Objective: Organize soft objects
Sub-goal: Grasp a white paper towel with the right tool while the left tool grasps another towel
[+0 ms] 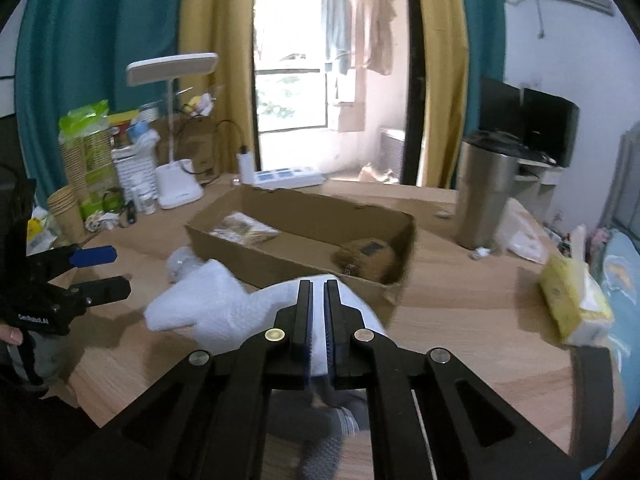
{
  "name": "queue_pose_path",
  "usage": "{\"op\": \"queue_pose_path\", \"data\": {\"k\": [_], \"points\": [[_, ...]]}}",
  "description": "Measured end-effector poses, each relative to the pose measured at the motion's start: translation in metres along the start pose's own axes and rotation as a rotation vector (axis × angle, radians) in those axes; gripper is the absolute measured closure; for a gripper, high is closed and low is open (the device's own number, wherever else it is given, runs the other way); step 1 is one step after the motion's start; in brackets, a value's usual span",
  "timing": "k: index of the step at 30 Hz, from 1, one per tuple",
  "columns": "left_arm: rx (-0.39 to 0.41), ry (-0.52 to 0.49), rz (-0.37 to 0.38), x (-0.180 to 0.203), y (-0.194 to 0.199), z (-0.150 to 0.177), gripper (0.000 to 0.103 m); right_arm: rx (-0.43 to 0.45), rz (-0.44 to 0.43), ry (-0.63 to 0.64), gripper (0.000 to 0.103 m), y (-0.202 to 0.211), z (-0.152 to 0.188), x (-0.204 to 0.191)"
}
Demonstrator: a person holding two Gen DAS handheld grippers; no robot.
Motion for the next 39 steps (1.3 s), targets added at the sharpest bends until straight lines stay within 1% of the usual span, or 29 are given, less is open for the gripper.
{"op": "queue_pose_path", "data": {"k": [3, 6, 7, 8, 9, 10, 11, 13, 16, 17, 18, 22, 23, 25, 26, 28, 29, 30, 31, 32, 35, 39], "points": [[-0.019, -0.043, -0.001, 0.013, -0.010, 0.001, 0.010, -0.015, -0.005, -0.029, 0.097, -0.002, 0.012, 0.010], [-0.059, -0.093, -0.033, 0.022, -0.027, 0.003, 0.010, -0.021, -0.047, -0.053, 0.096, -0.006, 0.020, 0.008], [-0.070, -0.105, -0.049, 0.023, -0.032, 0.004, 0.010, -0.022, -0.053, -0.057, 0.089, -0.007, 0.022, 0.006], [-0.081, -0.110, -0.058, 0.024, -0.037, 0.004, 0.010, -0.023, -0.053, -0.054, 0.066, -0.009, 0.022, 0.004], [-0.091, -0.112, -0.065, 0.025, -0.040, 0.005, 0.010, -0.019, -0.053, -0.050, 0.052, -0.010, 0.021, 0.002], [-0.098, -0.114, -0.069, 0.026, -0.044, 0.005, 0.011, -0.008, -0.060, -0.054, 0.033, -0.012, 0.020, 0.000], [-0.103, -0.116, -0.069, 0.027, -0.046, 0.005, 0.011, -0.002, -0.075, -0.062, 0.032, -0.013, 0.020, -0.001], [-0.115, -0.117, -0.075, 0.027, -0.051, 0.007, 0.011, -0.002, -0.099, -0.071, 0.032, -0.018, 0.019, -0.004], [-0.155, -0.116, -0.063, 0.028, -0.059, 0.014, 0.012, -0.017, -0.084, -0.070, 0.032, -0.029, 0.022, -0.002], [-0.168, -0.116, -0.055, 0.029, -0.062, 0.017, 0.018, -0.033, -0.083, -0.072, 0.032, -0.036, 0.025, -0.002], [-0.180, -0.117, -0.042, 0.031, -0.063, 0.019, 0.030, -0.043, -0.084, -0.073, 0.032, -0.039, 0.028, -0.002], [-0.215, -0.125, -0.032, 0.033, -0.071, 0.027, 0.042, -0.083, -0.093, -0.086, 0.032, -0.052, 0.037, -0.002], [-0.220, -0.127, -0.030, 0.034, -0.072, 0.029, 0.052, -0.083, -0.094, -0.088, 0.032, -0.053, 0.036, -0.002], [-0.240, -0.129, -0.027, 0.034, -0.076, 0.033, 0.059, -0.087, -0.104, -0.087, 0.032, -0.054, 0.037, -0.003], [-0.245, -0.131, -0.024, 0.034, -0.077, 0.034, 0.065, -0.099, -0.107, -0.084, 0.032, -0.056, 0.038, -0.004], [-0.246, -0.132, -0.011, 0.036, -0.077, 0.035, 0.068, -0.105, -0.106, -0.077, 0.032, -0.058, 0.040, -0.005], [-0.239, -0.133, 0.005, 0.038, -0.075, 0.034, 0.076, -0.106, -0.106, -0.069, 0.038, -0.058, 0.040, -0.007], [-0.234, -0.135, 0.013, 0.040, -0.073, 0.034, 0.080, -0.108, -0.108, -0.062, 0.046, -0.059, 0.040, -0.008], [-0.230, -0.137, 0.018, 0.041, -0.072, 0.033, 0.081, -0.114, -0.106, -0.057, 0.065, -0.060, 0.041, -0.009], [-0.227, -0.137, 0.024, 0.041, -0.070, 0.033, 0.083, -0.122, -0.097, -0.049, 0.077, -0.061, 0.043, -0.009], [-0.221, -0.128, 0.035, 0.040, -0.066, 0.032, 0.083, -0.103, -0.099, -0.033, 0.087, -0.058, 0.041, -0.012], [-0.181, -0.112, 0.047, 0.037, -0.053, 0.024, 0.085, -0.063, -0.107, -0.034, 0.092, -0.052, 0.037, -0.011]]}}
Point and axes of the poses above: each gripper's, at about its wrist camera, not at the fingertips, and y roughly against the way its jaws point, x to its right, z to its underside, the point moved 9 cm from there along -y, roughly the way its jaws point, and after that the axes turned 4 degrees about -z, right-handed, at the moved point
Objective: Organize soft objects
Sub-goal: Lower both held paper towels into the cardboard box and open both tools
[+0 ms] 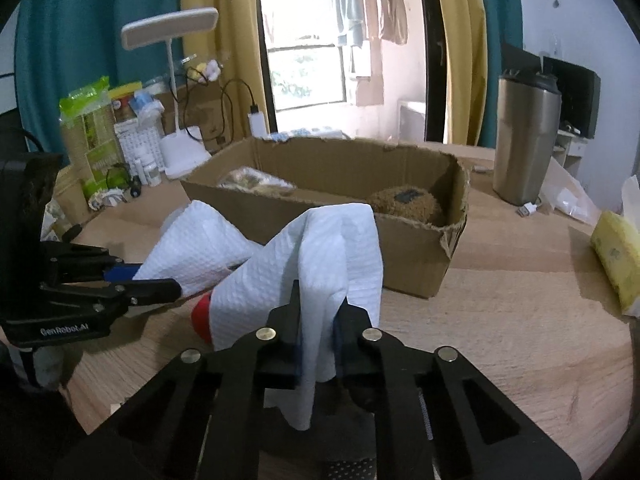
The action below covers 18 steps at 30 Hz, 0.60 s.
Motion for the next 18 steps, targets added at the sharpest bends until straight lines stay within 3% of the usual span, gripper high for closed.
{"op": "queue_pose_path", "data": {"k": [7, 18], "points": [[0.112, 0.039, 0.013, -0.009, 0.035, -0.020, 0.085, 0.080, -0.041, -0.035, 0.093, 0.019, -0.012, 0.002], [0.188, 0.071, 0.015, -0.019, 0.054, -0.033, 0.085, 0.161, -0.010, -0.005, 0.093, 0.047, -0.034, 0.002]]}}
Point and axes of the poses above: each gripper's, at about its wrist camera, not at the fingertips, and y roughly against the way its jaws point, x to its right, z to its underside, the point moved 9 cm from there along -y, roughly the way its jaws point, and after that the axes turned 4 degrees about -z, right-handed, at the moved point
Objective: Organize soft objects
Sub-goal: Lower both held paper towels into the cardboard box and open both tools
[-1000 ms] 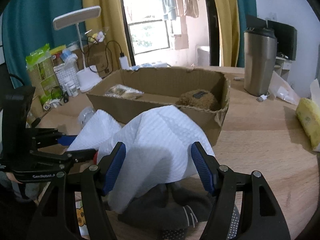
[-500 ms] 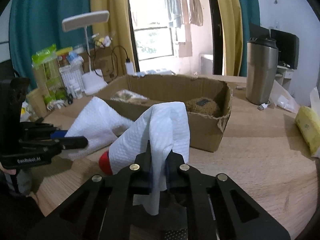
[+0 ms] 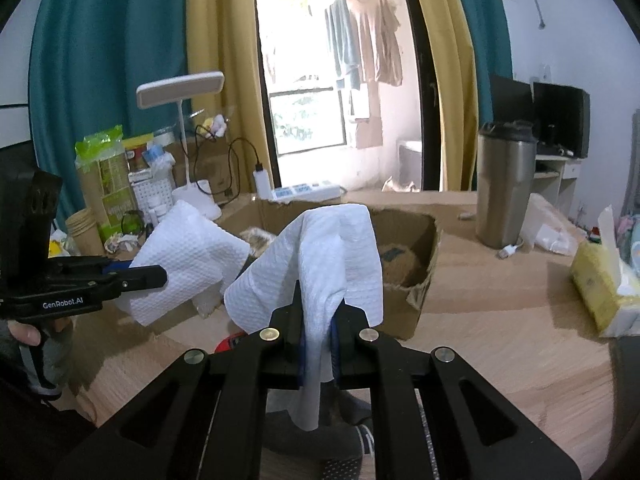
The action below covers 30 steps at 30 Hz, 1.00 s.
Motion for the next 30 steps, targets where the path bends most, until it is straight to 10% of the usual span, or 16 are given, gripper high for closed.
{"op": "queue_pose_path", "data": {"k": [30], "points": [[0.135, -0.010, 0.015, 0.001, 0.003, -0.048, 0.085, 0.108, 0.049, 0.000, 0.093, 0.010, -0.048, 0.021]]}}
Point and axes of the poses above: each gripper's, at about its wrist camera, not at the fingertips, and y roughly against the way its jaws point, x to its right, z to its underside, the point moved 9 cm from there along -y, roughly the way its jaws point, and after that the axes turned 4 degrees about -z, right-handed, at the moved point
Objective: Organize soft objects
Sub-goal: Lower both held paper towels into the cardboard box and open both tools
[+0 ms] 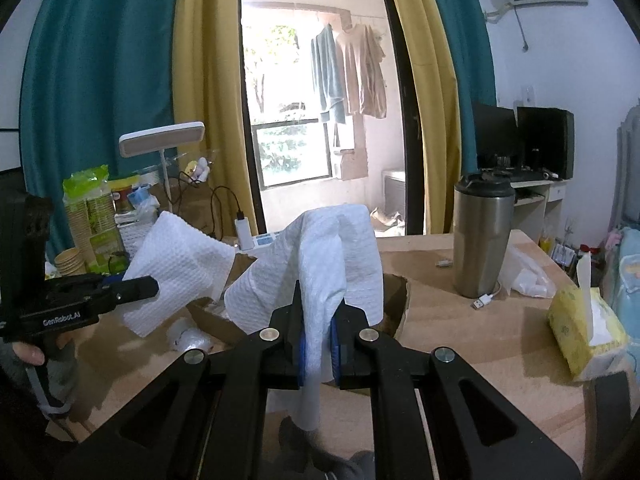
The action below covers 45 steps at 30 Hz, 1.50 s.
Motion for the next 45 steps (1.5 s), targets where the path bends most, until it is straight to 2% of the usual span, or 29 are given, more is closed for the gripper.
{"op": "queue_pose_path", "data": {"k": [9, 18, 35, 40, 42, 45], "points": [[0.039, 0.001, 0.023, -0.006, -0.004, -0.018, 0.085, 0.022, 0.010, 0.019, 0.093, -0.018, -0.019, -0.004], [0.012, -0.024, 0.058, -0.005, -0.030, -0.025, 0.085, -0.007, 0.006, 0.024, 0.093, -0.051, -0.021, -0.006], [-0.046, -0.024, 0.109, -0.002, -0.072, -0.027, 0.083, -0.186, -0.041, 0.002, 0.093, -0.116, 0.017, -0.016], [-0.127, -0.041, 0.132, 0.003, -0.093, -0.016, 0.083, -0.264, -0.060, -0.023, 0.092, -0.128, 0.033, -0.013], [-0.139, -0.063, 0.127, 0.006, -0.096, -0.013, 0.083, -0.274, -0.060, -0.024, 0.091, -0.129, 0.035, -0.013], [-0.155, -0.069, 0.125, 0.009, -0.100, -0.010, 0.083, -0.267, -0.049, -0.024, 0.074, -0.129, 0.033, -0.013]]}}
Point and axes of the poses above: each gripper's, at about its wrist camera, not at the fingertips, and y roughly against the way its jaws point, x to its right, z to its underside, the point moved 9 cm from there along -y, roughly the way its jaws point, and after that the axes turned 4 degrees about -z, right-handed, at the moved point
